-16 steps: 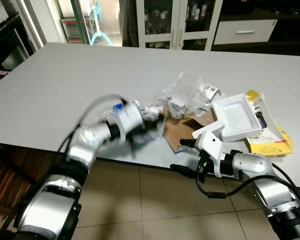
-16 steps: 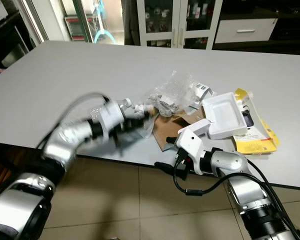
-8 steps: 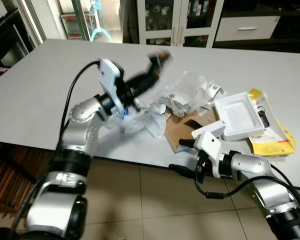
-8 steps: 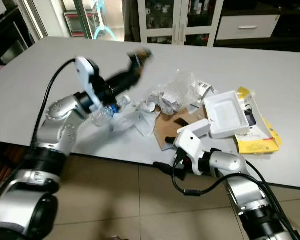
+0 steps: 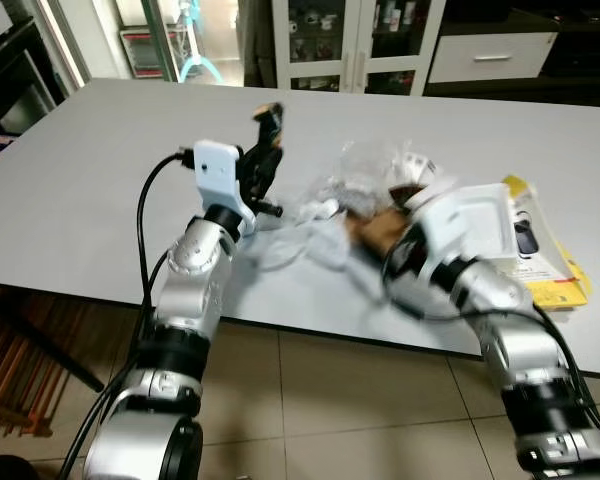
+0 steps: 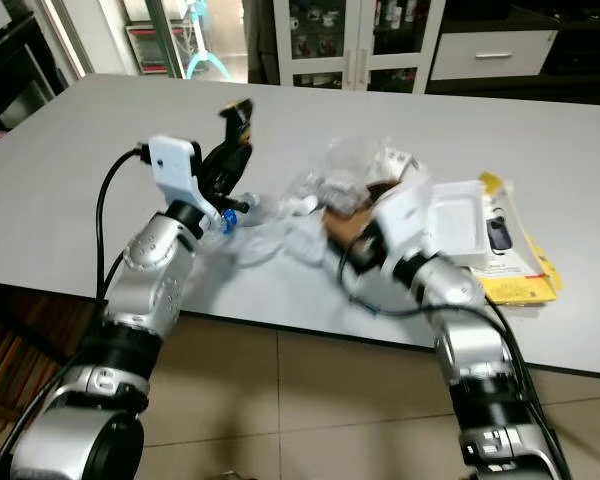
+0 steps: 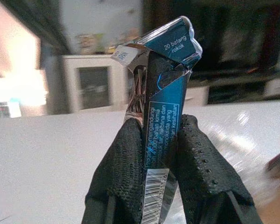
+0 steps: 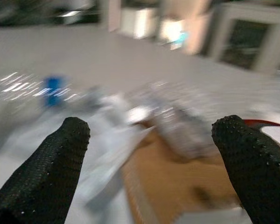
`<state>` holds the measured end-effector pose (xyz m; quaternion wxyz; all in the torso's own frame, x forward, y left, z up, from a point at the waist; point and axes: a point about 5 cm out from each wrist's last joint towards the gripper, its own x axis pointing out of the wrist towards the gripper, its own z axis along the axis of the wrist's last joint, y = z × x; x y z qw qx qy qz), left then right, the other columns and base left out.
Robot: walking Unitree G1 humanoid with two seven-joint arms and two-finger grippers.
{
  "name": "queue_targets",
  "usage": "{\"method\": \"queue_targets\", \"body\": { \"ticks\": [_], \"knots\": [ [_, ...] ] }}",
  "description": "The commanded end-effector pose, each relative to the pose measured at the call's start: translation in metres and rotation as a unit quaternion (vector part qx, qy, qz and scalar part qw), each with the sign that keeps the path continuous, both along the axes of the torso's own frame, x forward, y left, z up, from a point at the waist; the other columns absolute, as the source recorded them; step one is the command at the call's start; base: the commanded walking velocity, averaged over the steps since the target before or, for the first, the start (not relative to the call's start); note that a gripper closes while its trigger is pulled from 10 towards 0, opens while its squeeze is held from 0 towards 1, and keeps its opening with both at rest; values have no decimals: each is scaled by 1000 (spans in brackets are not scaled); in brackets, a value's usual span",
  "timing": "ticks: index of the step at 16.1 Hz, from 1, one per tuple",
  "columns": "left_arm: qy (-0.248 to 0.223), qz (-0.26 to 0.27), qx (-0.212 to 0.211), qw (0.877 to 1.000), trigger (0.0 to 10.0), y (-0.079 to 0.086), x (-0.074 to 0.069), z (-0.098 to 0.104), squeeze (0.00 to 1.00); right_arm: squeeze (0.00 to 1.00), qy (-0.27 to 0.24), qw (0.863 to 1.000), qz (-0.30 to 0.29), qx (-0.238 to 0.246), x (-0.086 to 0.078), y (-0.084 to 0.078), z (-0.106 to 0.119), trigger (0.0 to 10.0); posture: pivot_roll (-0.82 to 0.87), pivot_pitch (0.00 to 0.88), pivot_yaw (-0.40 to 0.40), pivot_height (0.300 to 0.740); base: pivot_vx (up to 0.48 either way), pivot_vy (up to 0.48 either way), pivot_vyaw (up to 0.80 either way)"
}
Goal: Picking trash to rubbish bin
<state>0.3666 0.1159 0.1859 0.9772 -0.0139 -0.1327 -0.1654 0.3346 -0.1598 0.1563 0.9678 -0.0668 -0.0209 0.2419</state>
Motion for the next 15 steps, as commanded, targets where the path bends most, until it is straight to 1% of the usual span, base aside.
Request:
{"method": "queue_targets", "body": {
  "ticks": [1, 2, 3, 4, 5, 6, 9, 10, 11, 12, 14, 15],
  "knots": [
    [-16, 26, 25, 999, 10000, -2, -3, -2, 0, 0, -18, 998, -45, 39, 5, -5, 7, 10000, -85, 38, 59, 740, 0, 0, 0],
    [-30, 35, 32, 998, 10000, -2, -5, -1, 0, 0, -30, 996, -63, 54, 7, -4, 12, 10000, -83, 38, 59, 740, 0, 0, 0],
    [-23, 35, 32, 999, 10000, -4, -8, -7, 0, 0, -34, 994, -78, 68, 9, -3, 14, 10000, -84, 35, 60, 740, 0, 0, 0],
    [-19, 35, 30, 999, 10000, -5, -9, -9, 0, 0, -33, 994, -81, 71, 9, -2, 13, 10000, -83, 34, 61, 740, 0, 0, 0],
    [-17, 38, 37, 998, 10000, -6, -9, -9, 0, 0, -23, 995, -73, 60, 9, 4, 9, 10000, -83, 30, 60, 740, 0, 0, 0],
    [-16, 39, 40, 998, 10000, -6, -9, -10, 0, 0, -18, 996, -66, 56, 7, 7, 6, 10000, -85, 29, 59, 740, 0, 0, 0],
    [-19, 39, 44, 998, 10000, -8, -8, -7, 0, 0, -18, 996, -66, 58, 4, 10, 4, 10000, -86, 26, 58, 740, 0, 0, 0],
    [-19, 39, 42, 998, 10000, -9, -8, -7, 0, 0, -27, 995, -72, 66, 4, 9, 7, 10000, -88, 26, 58, 740, 0, 0, 0],
    [-20, 39, 35, 998, 10000, -11, -9, -6, 0, 0, -49, 992, -86, 82, 4, 7, 16, 10000, -89, 29, 58, 740, 0, 0, 0],
    [-20, 39, 33, 999, 10000, -12, -9, -6, 0, 0, -62, 990, -94, 84, 4, 6, 20, 10000, -89, 29, 58, 740, 0, 0, 0],
    [-26, 40, 31, 998, 10000, -14, -11, -5, 0, 0, -107, 980, -138, 91, 6, 0, 34, 10000, -84, 35, 55, 740, 0, 0, 0],
    [-29, 43, 29, 998, 10000, -14, -11, -4, 0, 0, -118, 977, -148, 100, 6, -2, 38, 10000, -83, 38, 54, 740, 0, 0, 0]
  ]
}}
